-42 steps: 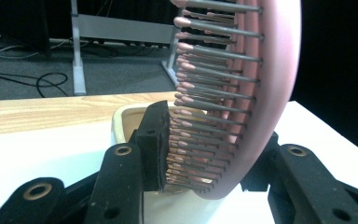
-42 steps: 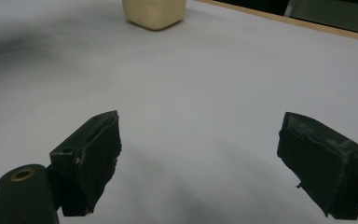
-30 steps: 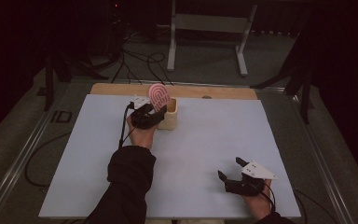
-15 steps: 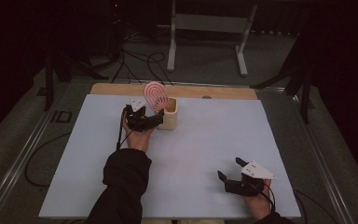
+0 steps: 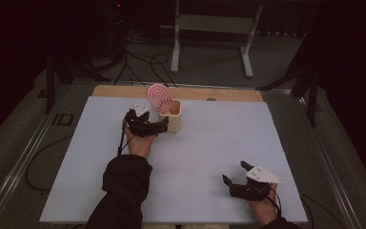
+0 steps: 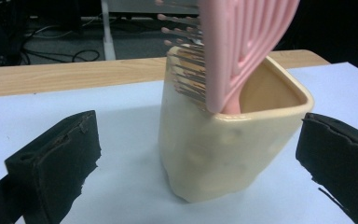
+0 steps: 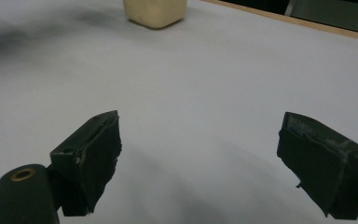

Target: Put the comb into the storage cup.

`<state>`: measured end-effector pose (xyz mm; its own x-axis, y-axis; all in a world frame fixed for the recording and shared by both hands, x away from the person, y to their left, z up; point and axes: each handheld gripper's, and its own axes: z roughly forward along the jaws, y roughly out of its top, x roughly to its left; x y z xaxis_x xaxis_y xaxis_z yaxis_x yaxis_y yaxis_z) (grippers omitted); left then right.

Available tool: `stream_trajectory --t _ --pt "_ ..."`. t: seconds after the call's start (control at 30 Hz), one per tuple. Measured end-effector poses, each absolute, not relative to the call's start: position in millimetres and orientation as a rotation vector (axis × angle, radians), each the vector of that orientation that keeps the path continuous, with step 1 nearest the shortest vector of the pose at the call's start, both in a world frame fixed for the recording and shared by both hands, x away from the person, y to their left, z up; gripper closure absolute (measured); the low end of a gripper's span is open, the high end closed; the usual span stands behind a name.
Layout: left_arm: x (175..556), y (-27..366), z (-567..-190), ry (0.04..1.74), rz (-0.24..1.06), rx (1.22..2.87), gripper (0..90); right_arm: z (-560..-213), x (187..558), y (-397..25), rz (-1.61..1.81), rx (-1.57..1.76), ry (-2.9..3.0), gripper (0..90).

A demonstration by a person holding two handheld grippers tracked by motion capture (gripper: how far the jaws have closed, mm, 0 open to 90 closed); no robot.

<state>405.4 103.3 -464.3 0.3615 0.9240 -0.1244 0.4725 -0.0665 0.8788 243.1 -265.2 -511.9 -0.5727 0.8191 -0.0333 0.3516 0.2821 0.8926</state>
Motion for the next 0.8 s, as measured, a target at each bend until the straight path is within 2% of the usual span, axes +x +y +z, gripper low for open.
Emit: stream_trajectory --t 0.8 --pt "366.4 113.0 -468.7 1.139 0.618 1.745 0.5 -512.8 242.6 -263.1 1.237 1.041 2.073 13.3"
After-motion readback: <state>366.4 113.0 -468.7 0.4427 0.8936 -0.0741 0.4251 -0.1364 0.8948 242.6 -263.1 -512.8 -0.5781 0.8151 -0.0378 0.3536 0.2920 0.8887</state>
